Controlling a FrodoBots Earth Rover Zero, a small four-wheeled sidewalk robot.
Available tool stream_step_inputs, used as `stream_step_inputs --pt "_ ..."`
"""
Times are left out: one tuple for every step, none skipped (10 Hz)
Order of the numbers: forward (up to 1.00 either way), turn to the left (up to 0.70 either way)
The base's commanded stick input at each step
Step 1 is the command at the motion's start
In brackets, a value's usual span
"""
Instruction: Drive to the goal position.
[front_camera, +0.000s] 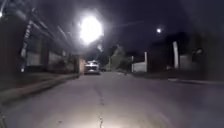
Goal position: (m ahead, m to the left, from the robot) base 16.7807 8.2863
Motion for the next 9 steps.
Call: stream_step_inputs --pt "0.50 0.00" --pt "0.50 0.00" --pt "0.50 0.00" --pt "0.50 0.00" --pt "0.50 0.00" --pt "0.50 0.00" --pt "0.50 0.00" --pt "0.50 0.00" --pt "0.50 0.00"
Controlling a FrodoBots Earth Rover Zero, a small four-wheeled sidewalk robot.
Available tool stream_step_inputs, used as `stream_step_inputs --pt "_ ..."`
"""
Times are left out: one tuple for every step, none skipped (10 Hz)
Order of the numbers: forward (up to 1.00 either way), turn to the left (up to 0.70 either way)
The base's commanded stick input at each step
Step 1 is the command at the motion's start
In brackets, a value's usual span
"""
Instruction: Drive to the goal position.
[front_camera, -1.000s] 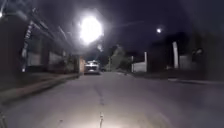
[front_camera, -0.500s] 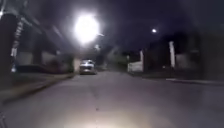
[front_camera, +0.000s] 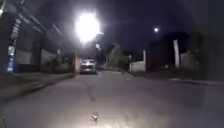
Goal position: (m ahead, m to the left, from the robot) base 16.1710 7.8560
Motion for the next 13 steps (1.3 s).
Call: stream_step_inputs --pt "0.50 0.00" --pt "0.50 0.00" --pt "0.50 0.00" --pt "0.50 0.00" --pt "0.50 0.00" --pt "0.50 0.00" --pt "0.50 0.00" --pt "0.50 0.00" --pt "0.50 0.00" --pt "0.50 0.00" --pt "0.50 0.00" --pt "0.50 0.00" --pt "0.50 0.00"
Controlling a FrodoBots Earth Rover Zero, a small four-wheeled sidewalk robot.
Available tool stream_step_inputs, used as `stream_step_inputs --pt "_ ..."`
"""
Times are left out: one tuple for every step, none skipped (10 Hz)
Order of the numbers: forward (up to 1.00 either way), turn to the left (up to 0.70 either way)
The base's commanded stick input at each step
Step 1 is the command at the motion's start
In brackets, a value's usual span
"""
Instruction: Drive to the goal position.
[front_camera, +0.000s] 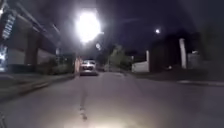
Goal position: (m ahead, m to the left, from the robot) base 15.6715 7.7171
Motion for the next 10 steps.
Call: stream_step_inputs --pt "0.50 0.00" --pt "0.50 0.00" --pt "0.50 0.00" --pt "0.50 -0.35" --pt "0.50 -0.50" --pt "0.50 -0.50" --pt "0.50 -0.50" --pt "0.50 -0.20" --pt "0.50 0.00" --pt "0.50 0.00"
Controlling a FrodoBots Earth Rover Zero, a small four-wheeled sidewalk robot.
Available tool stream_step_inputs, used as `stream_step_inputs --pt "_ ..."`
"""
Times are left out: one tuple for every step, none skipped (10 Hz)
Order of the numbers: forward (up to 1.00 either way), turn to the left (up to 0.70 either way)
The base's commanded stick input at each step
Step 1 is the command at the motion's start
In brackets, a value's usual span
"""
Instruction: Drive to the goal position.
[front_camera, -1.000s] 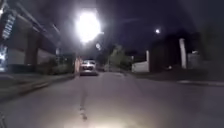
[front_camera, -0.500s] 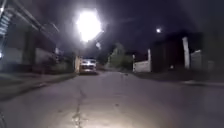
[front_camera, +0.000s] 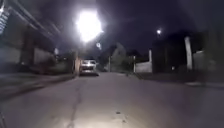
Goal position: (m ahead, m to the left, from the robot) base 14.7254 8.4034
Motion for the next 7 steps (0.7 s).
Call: stream_step_inputs --pt "0.50 0.00" --pt "0.50 0.00" --pt "0.50 0.00" --pt "0.50 0.00" --pt "0.50 0.00" --pt "0.50 0.00" --pt "0.50 0.00"
